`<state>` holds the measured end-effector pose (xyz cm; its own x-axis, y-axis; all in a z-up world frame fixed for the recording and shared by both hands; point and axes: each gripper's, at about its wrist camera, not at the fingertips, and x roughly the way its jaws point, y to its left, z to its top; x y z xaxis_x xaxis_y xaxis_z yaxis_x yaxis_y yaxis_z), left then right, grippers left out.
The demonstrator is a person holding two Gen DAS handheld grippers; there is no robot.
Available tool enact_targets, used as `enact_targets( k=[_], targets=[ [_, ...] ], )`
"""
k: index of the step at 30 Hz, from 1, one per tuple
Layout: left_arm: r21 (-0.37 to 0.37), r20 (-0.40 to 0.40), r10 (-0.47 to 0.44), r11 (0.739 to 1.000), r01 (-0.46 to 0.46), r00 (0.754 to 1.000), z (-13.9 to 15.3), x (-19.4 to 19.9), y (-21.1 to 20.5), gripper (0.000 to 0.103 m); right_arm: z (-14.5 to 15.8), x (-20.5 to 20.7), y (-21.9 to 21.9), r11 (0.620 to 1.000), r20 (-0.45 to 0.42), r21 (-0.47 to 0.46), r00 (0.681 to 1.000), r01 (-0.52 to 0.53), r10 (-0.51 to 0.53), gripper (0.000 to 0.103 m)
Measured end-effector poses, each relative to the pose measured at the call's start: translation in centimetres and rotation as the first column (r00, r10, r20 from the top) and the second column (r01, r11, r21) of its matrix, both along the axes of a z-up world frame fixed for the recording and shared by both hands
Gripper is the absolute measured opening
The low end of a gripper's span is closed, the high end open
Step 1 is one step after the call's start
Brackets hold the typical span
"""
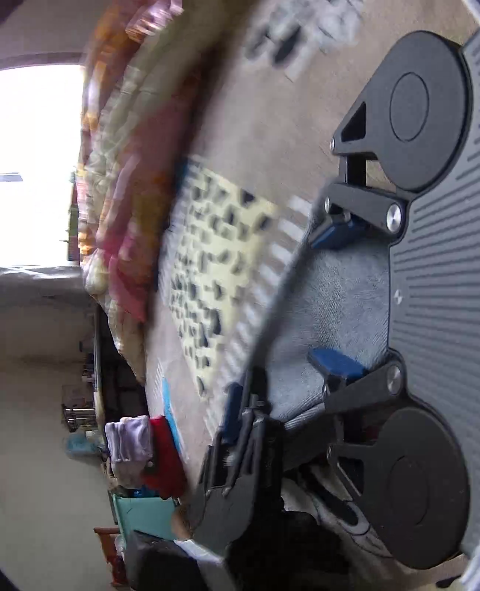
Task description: Fold clothes
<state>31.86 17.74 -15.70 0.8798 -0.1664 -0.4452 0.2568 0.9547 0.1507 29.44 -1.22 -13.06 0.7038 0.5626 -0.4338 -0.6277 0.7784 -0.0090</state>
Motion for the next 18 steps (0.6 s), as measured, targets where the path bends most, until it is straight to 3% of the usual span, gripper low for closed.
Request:
enact_targets(
  k=[3, 7, 9, 12, 13, 15, 18],
  targets=[
    [-0.004, 0.007, -0.034, 0.999, 0.034, 0.999, 0.8, -1.7, 0.2, 0.035, 0.8, -2.7, -1.0, 0.999, 0.069, 0.033, 0.998, -0.004, 0.002, 0.053],
    [0.043, -0.037, -0.033, 0.998, 0.035, 0.999, -1.2, -1.4, 0.2, 0.036, -2.8, -2.1, -0.9, 1.000, -0.069, -0.011, 0.998, -0.006, 0.005, 0.052],
    [0.049, -0.027, -0.026, 0.998, 0.027, 0.999, -1.1, -1.4, 0.1, 0.036, -2.5, -1.9, -0.5, 1.000, -0.070, -0.021, 0.998, -0.002, 0.000, 0.053],
    [0.072, -0.006, -0.032, 0.997, 0.032, 0.999, 0.0, -2.7, -0.1, 0.036, -0.9, -3.8, 0.9, 0.993, 0.036, -0.119, 0.999, -0.029, 0.033, 0.052],
    [0.075, -0.002, -0.036, 0.997, 0.036, 0.999, 0.1, -3.1, 0.0, 0.037, -1.2, -4.1, 1.3, 0.987, 0.031, -0.159, 0.999, -0.037, 0.043, 0.052],
    [0.069, -0.027, -0.024, 0.997, 0.026, 0.999, -1.0, -2.6, 0.3, 0.038, -2.6, -3.7, 1.8, 0.976, -0.047, -0.209, 0.998, -0.055, 0.046, 0.055],
    [0.010, -0.039, -0.024, 1.000, 0.025, 0.999, -0.6, -2.3, 1.0, 0.038, -1.9, -4.0, 1.7, 0.984, -0.040, -0.172, 0.999, -0.044, 0.037, 0.056]
  ],
)
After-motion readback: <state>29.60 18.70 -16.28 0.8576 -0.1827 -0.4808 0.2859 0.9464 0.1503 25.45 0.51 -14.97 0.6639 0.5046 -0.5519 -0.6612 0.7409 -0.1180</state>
